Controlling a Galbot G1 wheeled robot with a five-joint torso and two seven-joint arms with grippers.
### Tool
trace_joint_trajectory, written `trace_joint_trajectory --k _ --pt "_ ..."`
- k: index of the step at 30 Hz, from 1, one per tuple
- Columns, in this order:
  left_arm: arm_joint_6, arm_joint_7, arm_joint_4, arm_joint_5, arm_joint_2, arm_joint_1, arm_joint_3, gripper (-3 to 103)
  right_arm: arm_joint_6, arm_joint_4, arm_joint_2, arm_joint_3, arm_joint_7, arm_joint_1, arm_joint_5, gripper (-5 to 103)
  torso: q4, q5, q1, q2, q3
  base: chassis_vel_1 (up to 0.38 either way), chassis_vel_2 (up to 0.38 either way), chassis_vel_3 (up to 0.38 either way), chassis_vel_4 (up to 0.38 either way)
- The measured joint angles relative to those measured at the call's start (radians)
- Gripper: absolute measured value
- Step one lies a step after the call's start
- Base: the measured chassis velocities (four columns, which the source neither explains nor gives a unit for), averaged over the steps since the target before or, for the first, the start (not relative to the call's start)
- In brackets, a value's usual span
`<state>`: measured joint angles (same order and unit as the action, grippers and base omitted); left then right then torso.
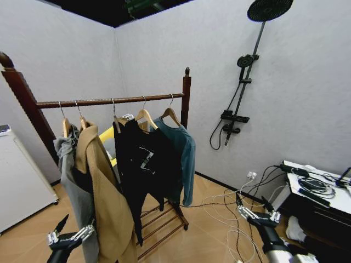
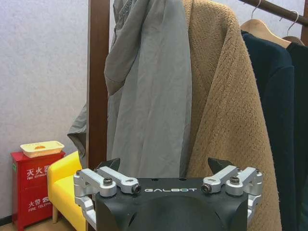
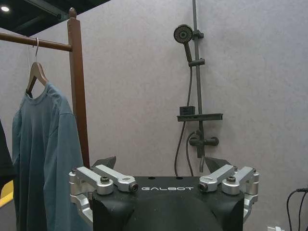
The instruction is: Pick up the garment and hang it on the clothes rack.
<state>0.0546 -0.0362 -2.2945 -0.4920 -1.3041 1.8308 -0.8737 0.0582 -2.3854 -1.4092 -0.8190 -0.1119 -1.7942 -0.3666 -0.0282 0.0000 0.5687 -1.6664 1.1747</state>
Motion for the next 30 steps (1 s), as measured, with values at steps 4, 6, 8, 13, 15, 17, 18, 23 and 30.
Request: trace_joint_trajectory --k 4,6,8,13,15,17,18,23,30 --pt "0.000 0.000 0.000 0.000 0.000 0.000 0.000 100 0.000 0.000 0.000 0.000 0.000 0.000 0.000 100 -0.0001 0.0000 0.000 0.000 0.000 -0.028 -0.009 -0.008 -0.017" --pt "0.000 0.000 0.000 0.000 0.000 0.000 0.000 100 0.000 0.000 0.000 0.000 0.000 0.000 0.000 100 -0.0001 0.0000 0.000 0.000 0.000 0.000 0.000 0.000 0.000" --pt "0.000 0.000 0.000 0.000 0.000 0.000 0.000 100 0.000 0.000 0.000 0.000 0.000 0.000 0.000 100 0.0000 0.0000 0.000 0.000 0.000 0.000 0.000 0.000 0.000" --pt "0.000 0.000 0.000 0.000 0.000 0.000 0.000 100 0.000 0.000 0.000 0.000 0.000 0.000 0.000 100 -0.0001 0.0000 0.000 0.000 0.000 -0.058 -0.063 -0.059 -0.062" --pt "0.000 0.000 0.000 0.000 0.000 0.000 0.000 100 0.000 0.000 0.000 0.000 0.000 0.000 0.000 100 -0.0001 0.0000 0.000 0.000 0.000 -0.074 -0.073 -0.084 -0.058" --pt "0.000 0.000 0.000 0.000 0.000 0.000 0.000 100 0.000 0.000 0.000 0.000 0.000 0.000 0.000 100 0.0000 0.0002 0.000 0.000 0.000 -0.069 -0.087 -0.075 -0.073" --pt "0.000 0.000 0.000 0.000 0.000 0.000 0.000 100 0.000 0.000 0.000 0.000 0.000 0.000 0.000 100 -0.0002 0.0001 0.000 0.000 0.000 -0.103 -0.088 -0.075 -0.088" --pt "0.000 0.000 0.000 0.000 0.000 0.000 0.000 100 0.000 0.000 0.000 0.000 0.000 0.000 0.000 100 -0.0001 -0.0001 0.000 0.000 0.000 -0.114 -0.101 -0.107 -0.105" --pt "0.000 0.000 0.000 0.000 0.000 0.000 0.000 100 0.000 0.000 0.000 0.000 0.000 0.000 0.000 100 -0.0001 0.0000 0.000 0.000 0.000 -0.126 -0.127 -0.136 -0.124"
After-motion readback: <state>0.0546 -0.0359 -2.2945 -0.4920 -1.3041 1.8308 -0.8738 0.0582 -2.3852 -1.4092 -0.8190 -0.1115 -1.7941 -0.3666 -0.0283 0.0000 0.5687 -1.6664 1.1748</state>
